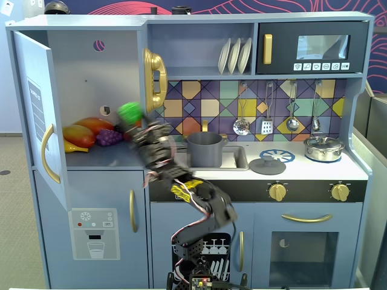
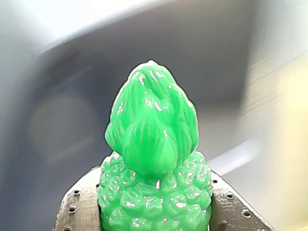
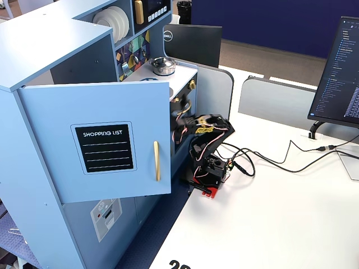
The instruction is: Pick up the green pineapple from the left cabinet and place it in the gray recipient
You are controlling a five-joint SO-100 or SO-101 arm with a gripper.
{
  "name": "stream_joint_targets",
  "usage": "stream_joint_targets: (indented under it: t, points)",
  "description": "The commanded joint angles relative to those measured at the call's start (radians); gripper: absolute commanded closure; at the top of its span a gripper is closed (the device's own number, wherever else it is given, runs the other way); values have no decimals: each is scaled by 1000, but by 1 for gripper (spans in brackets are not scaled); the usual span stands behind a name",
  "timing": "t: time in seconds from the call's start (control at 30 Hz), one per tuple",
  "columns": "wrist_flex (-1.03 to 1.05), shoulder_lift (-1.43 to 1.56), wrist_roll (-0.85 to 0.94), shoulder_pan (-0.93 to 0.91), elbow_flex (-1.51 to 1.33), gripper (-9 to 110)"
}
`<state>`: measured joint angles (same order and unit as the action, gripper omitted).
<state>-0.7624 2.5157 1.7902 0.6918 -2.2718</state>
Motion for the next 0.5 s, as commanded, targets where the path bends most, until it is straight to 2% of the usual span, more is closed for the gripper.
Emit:
stream_joint_targets:
  t: [0.0,0.13,0.33,0.47]
  points:
    - [91,140,-127,-304,60,101]
    - [347,138,-295,-563,184,101]
    - [870,-63,-337,-752,445,101]
    - [959,-290,-321,-793,561,101]
